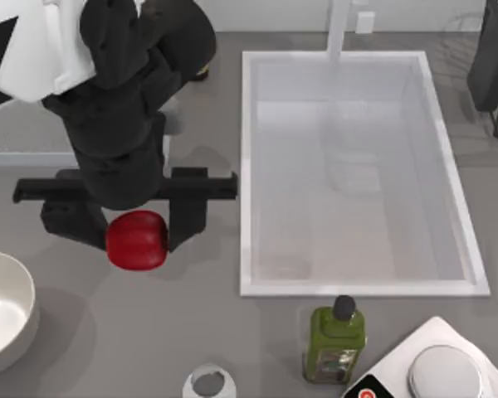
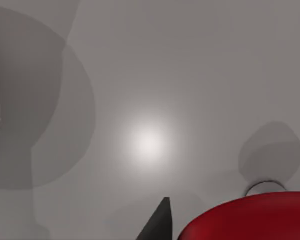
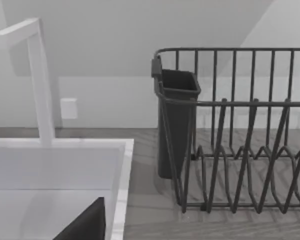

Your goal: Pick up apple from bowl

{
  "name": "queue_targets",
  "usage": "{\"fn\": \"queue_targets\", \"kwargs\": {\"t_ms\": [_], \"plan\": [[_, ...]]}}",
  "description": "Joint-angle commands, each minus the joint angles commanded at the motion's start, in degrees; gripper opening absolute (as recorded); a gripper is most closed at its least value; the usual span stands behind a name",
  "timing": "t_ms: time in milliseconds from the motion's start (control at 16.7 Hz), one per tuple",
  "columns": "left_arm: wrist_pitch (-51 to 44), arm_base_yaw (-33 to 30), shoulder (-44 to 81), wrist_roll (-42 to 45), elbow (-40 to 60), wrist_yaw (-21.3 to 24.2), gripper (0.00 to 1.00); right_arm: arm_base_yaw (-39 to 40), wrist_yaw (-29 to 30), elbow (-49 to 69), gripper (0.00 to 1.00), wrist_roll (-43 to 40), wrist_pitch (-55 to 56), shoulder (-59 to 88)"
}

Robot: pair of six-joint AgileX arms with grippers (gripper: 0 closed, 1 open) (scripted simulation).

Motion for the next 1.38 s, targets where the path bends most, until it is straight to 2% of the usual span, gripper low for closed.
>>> {"fn": "queue_targets", "kwargs": {"t_ms": [180,480,840,1380], "plan": [[5.79,0.04,1.1,0.07,-4.98,-0.01,0.0,0.0,0.0,0.0,1.0,0.0,0.0,0.0],[20.9,0.06,3.8,0.16,-16.39,-0.02,0.0,0.0,0.0,0.0,1.0,0.0,0.0,0.0],[24.09,0.02,4.72,0.15,-19.44,-0.02,0.0,0.0,0.0,0.0,1.0,0.0,0.0,0.0],[24.09,0.02,4.72,0.15,-19.44,-0.02,0.68,0.0,0.0,0.0,1.0,0.0,0.0,0.0]]}}
